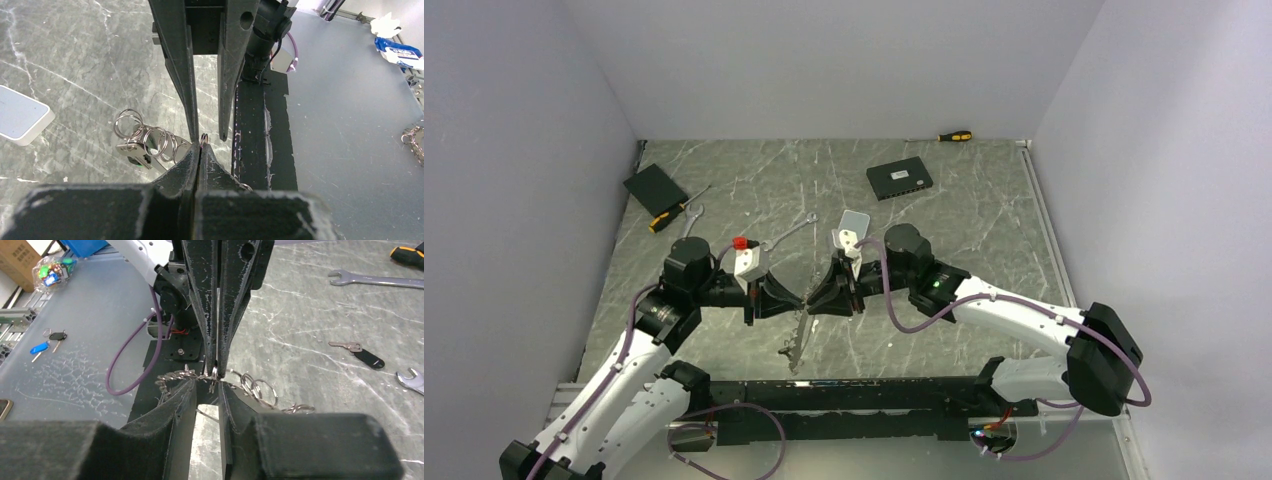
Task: Put the keys on the keyring
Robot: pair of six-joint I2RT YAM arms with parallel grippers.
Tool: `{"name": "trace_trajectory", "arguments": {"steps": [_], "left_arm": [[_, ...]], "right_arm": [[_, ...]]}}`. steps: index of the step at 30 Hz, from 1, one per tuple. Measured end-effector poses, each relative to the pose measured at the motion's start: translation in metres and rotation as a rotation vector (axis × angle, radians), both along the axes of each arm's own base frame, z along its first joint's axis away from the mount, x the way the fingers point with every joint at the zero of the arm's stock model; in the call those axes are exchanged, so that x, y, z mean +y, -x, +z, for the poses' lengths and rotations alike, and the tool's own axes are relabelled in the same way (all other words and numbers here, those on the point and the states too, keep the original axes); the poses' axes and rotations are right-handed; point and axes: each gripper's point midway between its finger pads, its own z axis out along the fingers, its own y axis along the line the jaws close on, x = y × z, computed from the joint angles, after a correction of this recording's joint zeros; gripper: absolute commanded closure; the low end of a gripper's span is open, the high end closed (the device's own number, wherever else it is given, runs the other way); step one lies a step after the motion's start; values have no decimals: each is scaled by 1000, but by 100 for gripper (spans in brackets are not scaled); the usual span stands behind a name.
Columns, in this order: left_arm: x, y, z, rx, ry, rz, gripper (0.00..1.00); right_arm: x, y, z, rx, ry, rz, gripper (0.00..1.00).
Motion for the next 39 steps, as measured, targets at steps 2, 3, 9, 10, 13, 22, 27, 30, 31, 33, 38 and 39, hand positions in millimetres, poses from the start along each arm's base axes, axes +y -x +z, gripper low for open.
{"name": "trace_trajectory", "arguments": {"steps": [2, 3, 9, 10, 13, 22, 27, 30, 31, 33, 38, 39], "left_arm": [[0, -1, -1, 4, -4, 5, 100], [0, -1, -2, 8, -6, 6, 100], [0, -3, -2, 9, -10, 14, 100], [0, -3, -2, 10, -10, 14, 100], [0, -2, -3, 16, -13, 14, 100], [2, -3, -7, 28, -32, 30, 49], [3, -2, 7, -30, -3, 45, 47], [4, 0, 17, -68, 22, 48, 50], [4, 0, 19, -74, 29, 49, 51], [4, 0, 23, -82, 38, 50, 54], [4, 0, 31, -82, 60, 66, 64], [4, 0, 33, -87, 66, 69, 67]], "right_arm": [[1, 2, -2, 4, 5, 4, 77], [1, 2, -2, 4, 6, 5, 77], [3, 2, -4, 6, 12, 8, 80], [4, 2, -4, 8, 14, 8, 82], [6, 0, -6, 11, 20, 3, 96], [10, -1, -13, 18, 23, -4, 100], [9, 6, -14, 6, -27, -11, 100], [6, 7, -10, -1, -70, -25, 100], [6, 6, -7, -7, -85, -33, 100], [5, 5, 0, -25, -120, -47, 100], [-2, 3, 24, -93, -235, -88, 100], [-3, 4, 28, -103, -253, -91, 100]]}}
